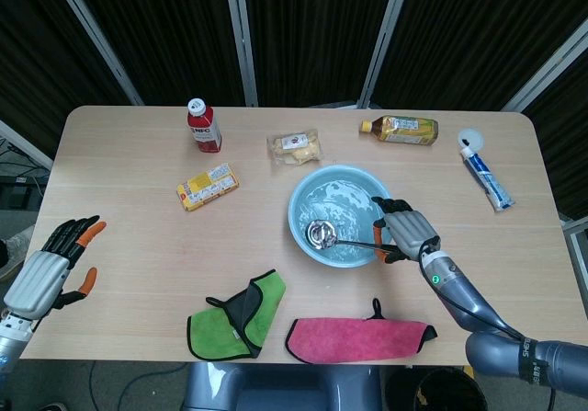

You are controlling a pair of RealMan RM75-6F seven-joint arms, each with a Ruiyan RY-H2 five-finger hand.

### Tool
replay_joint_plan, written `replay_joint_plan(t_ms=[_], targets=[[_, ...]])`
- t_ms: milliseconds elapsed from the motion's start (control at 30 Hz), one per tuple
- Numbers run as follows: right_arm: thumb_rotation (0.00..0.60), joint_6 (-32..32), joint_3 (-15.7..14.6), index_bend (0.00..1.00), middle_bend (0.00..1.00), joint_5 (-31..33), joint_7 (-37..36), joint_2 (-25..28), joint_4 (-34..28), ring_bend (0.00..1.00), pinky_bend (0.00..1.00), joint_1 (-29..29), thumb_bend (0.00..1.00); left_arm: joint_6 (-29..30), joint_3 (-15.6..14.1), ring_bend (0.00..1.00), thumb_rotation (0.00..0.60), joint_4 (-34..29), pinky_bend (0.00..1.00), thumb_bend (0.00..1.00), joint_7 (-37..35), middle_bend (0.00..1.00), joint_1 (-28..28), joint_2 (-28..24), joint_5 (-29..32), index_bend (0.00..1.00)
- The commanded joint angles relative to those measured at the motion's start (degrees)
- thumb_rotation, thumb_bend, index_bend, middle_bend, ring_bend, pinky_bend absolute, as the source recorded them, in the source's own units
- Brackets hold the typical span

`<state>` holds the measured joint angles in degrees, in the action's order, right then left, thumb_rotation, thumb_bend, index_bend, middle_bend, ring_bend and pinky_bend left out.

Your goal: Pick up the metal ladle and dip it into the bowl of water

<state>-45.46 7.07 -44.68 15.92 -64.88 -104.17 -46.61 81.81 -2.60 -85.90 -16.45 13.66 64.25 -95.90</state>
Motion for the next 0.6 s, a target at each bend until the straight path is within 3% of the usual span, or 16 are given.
replay_joint_plan(t_ms=[33,600], targets=[[0.600,1.3,1.2,0.66,0.00,-1.8,-3.4,2.5,-1.6,0.00,0.00,0.9,0.41,-0.1,-0.1,0.00,0.600,0.0,0.00,0.57,0.0,0.00,0.1,0.0,-0.1,0.05],[0.600,1.2,0.8,0.66,0.00,-3.7,-5.9,5.9,-2.5,0.00,0.00,1.6,0.41,0.2,0.1,0.00,0.600,0.2,0.00,0.58,1.8,0.00,0.1,0.8,-0.2,0.05]])
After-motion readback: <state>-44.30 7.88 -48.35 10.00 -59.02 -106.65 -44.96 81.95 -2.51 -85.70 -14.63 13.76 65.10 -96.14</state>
